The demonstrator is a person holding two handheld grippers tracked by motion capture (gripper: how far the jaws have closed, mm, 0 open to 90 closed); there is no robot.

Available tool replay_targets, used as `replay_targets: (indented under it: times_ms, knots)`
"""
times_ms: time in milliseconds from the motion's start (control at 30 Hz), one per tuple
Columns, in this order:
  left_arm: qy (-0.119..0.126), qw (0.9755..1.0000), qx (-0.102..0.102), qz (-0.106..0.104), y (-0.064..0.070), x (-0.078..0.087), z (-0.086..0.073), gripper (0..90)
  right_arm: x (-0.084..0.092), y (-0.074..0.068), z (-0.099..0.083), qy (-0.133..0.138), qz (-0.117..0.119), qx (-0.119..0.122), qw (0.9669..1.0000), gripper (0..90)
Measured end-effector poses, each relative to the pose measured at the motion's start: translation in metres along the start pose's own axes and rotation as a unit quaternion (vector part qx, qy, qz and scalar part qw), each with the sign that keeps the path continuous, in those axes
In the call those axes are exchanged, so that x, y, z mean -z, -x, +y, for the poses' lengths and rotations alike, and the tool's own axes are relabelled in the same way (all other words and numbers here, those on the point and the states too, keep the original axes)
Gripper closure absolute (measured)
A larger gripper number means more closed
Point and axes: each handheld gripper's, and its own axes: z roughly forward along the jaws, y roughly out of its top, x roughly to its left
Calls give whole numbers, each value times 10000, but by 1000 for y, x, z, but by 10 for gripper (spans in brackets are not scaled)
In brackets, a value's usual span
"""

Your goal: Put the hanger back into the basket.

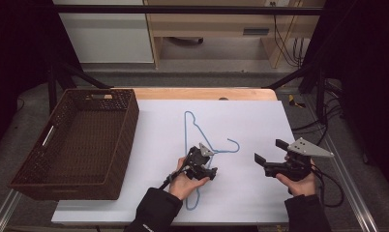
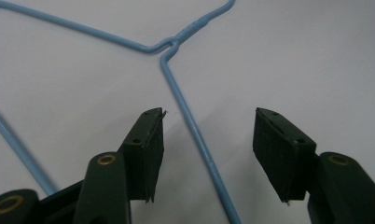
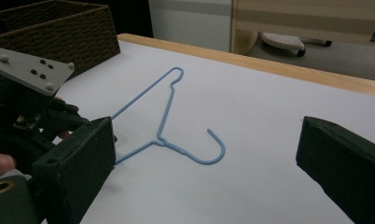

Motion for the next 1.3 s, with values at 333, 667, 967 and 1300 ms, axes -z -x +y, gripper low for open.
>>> replay_targets:
  times_ms: [333,667,967,1300]
  knots:
    - [-168,9997,51,146,7,-6,-2,602,-2,0,-1,-41,2,-24,10000,55]
    - [-302,9986,238,351,11,-6,1,745,-3,0,-2,-77,-4,-15,10000,54]
    - [-384,9978,379,375,13,-6,2,744,-5,-1,-2,-115,7,-25,9999,54]
    - [-499,9965,357,566,19,-7,5,837,-5,-1,-2,-133,17,-31,9999,54]
